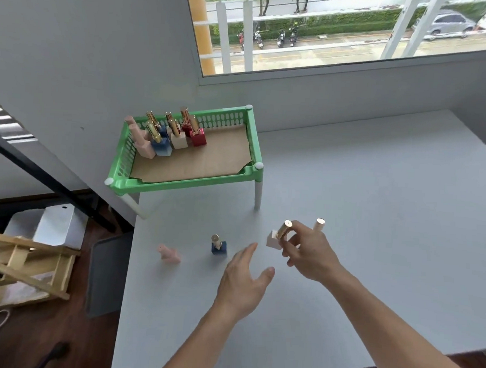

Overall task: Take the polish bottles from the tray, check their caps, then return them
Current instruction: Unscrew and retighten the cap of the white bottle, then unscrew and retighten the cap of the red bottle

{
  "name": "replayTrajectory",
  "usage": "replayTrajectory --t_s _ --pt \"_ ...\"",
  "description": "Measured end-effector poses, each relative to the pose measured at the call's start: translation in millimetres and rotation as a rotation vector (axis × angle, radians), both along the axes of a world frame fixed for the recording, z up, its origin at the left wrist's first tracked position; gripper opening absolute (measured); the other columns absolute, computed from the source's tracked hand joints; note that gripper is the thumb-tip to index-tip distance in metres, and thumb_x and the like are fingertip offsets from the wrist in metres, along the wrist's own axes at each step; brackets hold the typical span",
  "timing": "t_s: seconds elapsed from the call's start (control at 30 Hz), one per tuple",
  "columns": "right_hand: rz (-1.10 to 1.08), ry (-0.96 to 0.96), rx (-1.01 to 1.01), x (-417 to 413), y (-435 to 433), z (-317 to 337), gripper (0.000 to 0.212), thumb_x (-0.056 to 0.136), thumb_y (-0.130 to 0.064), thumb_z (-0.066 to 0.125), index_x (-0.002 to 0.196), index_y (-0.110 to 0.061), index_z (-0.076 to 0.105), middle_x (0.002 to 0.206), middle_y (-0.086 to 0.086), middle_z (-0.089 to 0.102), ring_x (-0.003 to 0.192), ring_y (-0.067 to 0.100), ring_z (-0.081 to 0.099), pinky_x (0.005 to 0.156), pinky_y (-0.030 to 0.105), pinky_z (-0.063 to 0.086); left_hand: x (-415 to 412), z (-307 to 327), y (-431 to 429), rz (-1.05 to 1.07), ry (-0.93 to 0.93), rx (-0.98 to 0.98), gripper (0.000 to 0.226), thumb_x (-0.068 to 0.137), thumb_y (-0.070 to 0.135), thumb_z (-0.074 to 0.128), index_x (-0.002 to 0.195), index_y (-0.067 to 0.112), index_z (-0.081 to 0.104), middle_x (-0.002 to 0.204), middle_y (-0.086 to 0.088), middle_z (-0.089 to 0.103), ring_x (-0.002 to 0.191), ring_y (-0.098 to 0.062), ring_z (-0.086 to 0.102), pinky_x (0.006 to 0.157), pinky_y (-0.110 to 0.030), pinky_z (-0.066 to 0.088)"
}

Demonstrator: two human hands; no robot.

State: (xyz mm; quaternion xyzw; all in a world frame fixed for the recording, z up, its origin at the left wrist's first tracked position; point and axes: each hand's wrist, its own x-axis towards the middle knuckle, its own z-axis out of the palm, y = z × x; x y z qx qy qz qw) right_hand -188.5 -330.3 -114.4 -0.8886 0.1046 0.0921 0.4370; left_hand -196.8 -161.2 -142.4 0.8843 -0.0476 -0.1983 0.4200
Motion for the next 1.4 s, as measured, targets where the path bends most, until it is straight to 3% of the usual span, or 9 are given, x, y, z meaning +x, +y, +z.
replayTrajectory --t_s 0.1,0.23,0.33,0.77,0.9,1.0,1.3,1.4 --pt "0.08 0.008 -0.091 3.3 -1.8 -12.4 0.01 0.094 -0.03 0.043 0.097 -0.025 0.052 0.069 -0.004 0.069 0.101 0.029 0.051 0.076 0.042 0.05 -8.9 -16.3 -3.9 -0.081 -0.086 0.228 0.068 0.087 0.048 0.051 0.146 0.025 0.024 0.156 0.001 0.023 0.143 -0.016 0.016 0.114 -0.03 0.018" --pt "0.145 -0.026 -0.235 8.3 -5.6 -24.1 0.016 0.095 -0.028 0.04 0.105 -0.023 0.051 0.078 0.0 0.073 0.096 0.026 0.043 0.081 0.038 0.042 -16.4 -31.4 -8.1 -0.116 -0.126 0.418 0.068 0.087 0.053 0.045 0.146 0.031 0.018 0.159 -0.001 0.008 0.145 -0.02 0.004 0.116 -0.037 0.009" --pt "0.163 -0.018 -0.258 11.9 -7.0 -28.2 0.018 0.096 -0.029 0.04 0.109 -0.022 0.05 0.085 0.004 0.073 0.093 0.028 0.047 0.077 0.039 0.047 -19.8 -37.3 -10.0 -0.117 -0.163 0.479 0.067 0.087 0.053 0.044 0.146 0.03 0.02 0.159 -0.003 0.006 0.145 -0.022 0.002 0.116 -0.038 0.006" --pt "0.174 -0.029 -0.247 13.8 -8.1 -39.8 0.021 0.096 -0.032 0.039 0.111 -0.021 0.049 0.085 0.01 0.071 0.088 0.033 0.06 0.071 0.037 0.048 -25.0 -44.1 -13.8 -0.095 -0.184 0.509 0.065 0.088 0.052 0.043 0.146 0.031 0.021 0.16 0.0 0.002 0.145 -0.019 -0.002 0.116 -0.038 0.005" --pt "0.173 -0.037 -0.241 5.3 -7.9 -38.0 0.03 0.096 -0.035 0.039 0.124 -0.025 0.039 0.082 0.005 0.073 0.089 0.03 0.062 0.079 0.038 0.049 -27.4 -44.1 -14.6 -0.091 -0.184 0.492 0.065 0.089 0.051 0.044 0.146 0.03 0.022 0.159 -0.002 0.005 0.146 -0.021 0.001 0.116 -0.039 0.006" --pt "0.15 -0.045 -0.231 -7.9 -11.3 -34.8 0.039 0.092 -0.029 0.047 0.129 -0.027 0.035 0.084 0.002 0.072 0.091 0.028 0.061 0.075 0.038 0.051 -31.1 -45.7 -15.8 -0.108 -0.178 0.501 0.066 0.089 0.052 0.043 0.146 0.031 0.019 0.16 0.0 0.003 0.146 -0.019 -0.001 0.116 -0.039 0.005" --pt "-0.023 -0.08 -0.222 -43.5 -41.3 -38.2 0.028 0.086 -0.025 0.053 0.113 -0.022 0.044 0.078 -0.002 0.069 0.068 0.022 0.059 0.064 0.035 0.05 -43.0 -51.9 -39.2 -0.176 -0.197 0.491 0.067 0.089 0.054 0.04 0.147 0.032 0.015 0.16 0.0 0.002 0.146 -0.02 -0.004 0.117 -0.041 0.002" --pt "-0.065 -0.021 -0.236 -44.3 -55.2 -40.3 0.024 0.086 -0.026 0.051 0.106 -0.02 0.039 0.078 0.001 0.068 0.073 0.025 0.058 0.064 0.036 0.049 -43.6 -51.4 -48.5 -0.186 -0.21 0.489 0.066 0.089 0.053 0.041 0.146 0.031 0.017 0.159 -0.001 0.007 0.146 -0.021 -0.001 0.117 -0.043 0.004"
